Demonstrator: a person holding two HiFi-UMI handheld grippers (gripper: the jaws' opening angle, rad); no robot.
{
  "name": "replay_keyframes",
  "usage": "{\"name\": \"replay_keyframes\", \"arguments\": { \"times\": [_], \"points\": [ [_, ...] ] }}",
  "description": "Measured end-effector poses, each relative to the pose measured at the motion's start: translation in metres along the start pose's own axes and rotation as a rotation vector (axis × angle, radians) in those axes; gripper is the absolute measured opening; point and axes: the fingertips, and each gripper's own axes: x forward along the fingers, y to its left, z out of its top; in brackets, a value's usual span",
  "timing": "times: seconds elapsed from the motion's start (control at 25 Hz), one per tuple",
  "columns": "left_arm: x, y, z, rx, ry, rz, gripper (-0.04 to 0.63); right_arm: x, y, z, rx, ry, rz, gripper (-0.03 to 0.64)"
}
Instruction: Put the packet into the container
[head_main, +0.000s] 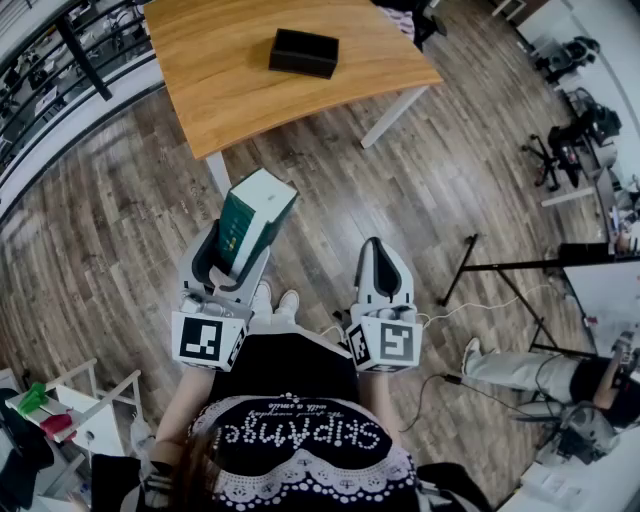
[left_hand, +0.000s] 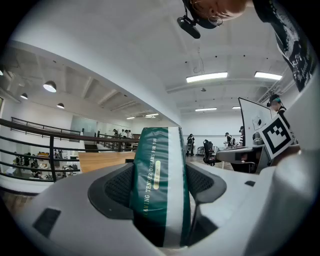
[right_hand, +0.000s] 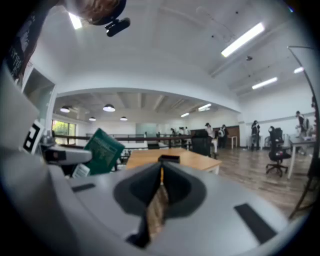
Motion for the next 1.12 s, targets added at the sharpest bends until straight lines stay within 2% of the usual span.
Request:
{"name": "replay_keyframes", "arguments": {
  "times": [0.52,1.12],
  "points": [
    [-0.002,0.013,0.006,0.025,-0.029,0.002,0.344,0.007,0.012,0.002,-0.017,-0.001,0.023,0.037],
    [0.007,0.038,0.016,0.019,-0.059,-0.032,0.343,0.022,0.022,0.010,-0.018,-0.039,-0.001,0.038]
  ]
}}
